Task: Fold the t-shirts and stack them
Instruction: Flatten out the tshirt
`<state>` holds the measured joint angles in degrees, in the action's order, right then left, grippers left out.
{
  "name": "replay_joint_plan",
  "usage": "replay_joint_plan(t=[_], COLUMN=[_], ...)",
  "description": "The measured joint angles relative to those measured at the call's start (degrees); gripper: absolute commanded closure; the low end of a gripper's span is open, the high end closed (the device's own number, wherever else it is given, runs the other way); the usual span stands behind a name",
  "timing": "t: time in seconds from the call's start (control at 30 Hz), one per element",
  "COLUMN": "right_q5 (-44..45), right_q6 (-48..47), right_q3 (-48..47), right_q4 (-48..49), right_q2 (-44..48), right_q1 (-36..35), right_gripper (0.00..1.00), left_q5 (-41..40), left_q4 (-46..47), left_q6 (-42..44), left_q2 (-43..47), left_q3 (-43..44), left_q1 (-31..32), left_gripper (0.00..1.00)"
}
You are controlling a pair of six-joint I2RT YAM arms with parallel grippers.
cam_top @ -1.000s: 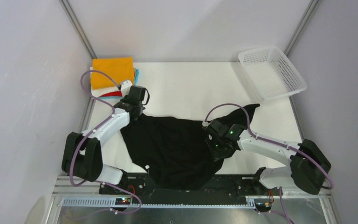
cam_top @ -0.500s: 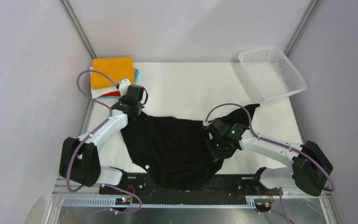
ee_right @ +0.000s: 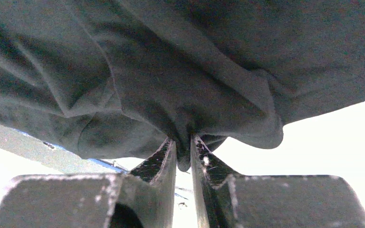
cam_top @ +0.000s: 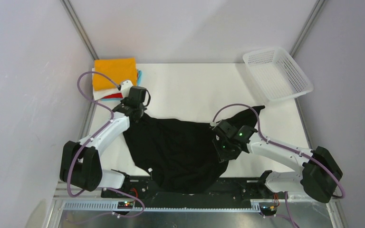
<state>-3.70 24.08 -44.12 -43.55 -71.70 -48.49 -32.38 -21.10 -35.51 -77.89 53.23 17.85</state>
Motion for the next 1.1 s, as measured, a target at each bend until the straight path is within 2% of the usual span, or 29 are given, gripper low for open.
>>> replay_joint_plan(t=[0.2,0.37,0.4,0.43,0.5,0.67,0.77,0.93,1.1], right_q5=[5.2,12.5,13.8,15.7,19.1,25.6,28.3,30.2,29.8], right_q6=[1.9,3.3,3.5,3.7,4.1,3.3,2.1,-2.0,-8.5], right_q3=[-0.5,-4.1,-4.7,-5.6,-7.2,-11.0,-14.2,-20.5,-32.5], right_q4=[-3.0,-6.1,-6.3,-6.7,-7.7,-8.0,-7.3,-0.6,4.3], right_q2=[4.1,7.2,7.8,8.6,10.1,15.0,18.4,27.5,32.4], right_q1=[1.2,3.3,3.8,4.5,5.5,6.9,7.0,6.8,6.6], right_gripper=[0.79,0.8,0.83,0.9,0.99,1.0,1.0,1.0,1.0], left_q5=[0.0,-0.6,-0.8,-1.0,-1.8,-2.0,-1.0,4.4,11.5], left_q4=[0.0,0.0,0.0,0.0,-0.1,-0.4,-0.6,-0.9,-1.1], left_q6=[0.0,0.2,0.5,0.8,1.2,2.3,2.6,3.5,5.5], left_q2=[1.2,6.6,8.0,9.5,12.2,19.6,24.9,33.7,39.7], left_q3=[0.0,0.0,0.0,0.2,0.7,3.1,5.8,12.3,22.3], left_q1=[0.0,0.0,0.0,0.0,0.0,0.0,0.0,0.0,0.0], left_gripper=[1.0,1.0,1.0,1.0,1.0,1.0,1.0,1.0,1.0])
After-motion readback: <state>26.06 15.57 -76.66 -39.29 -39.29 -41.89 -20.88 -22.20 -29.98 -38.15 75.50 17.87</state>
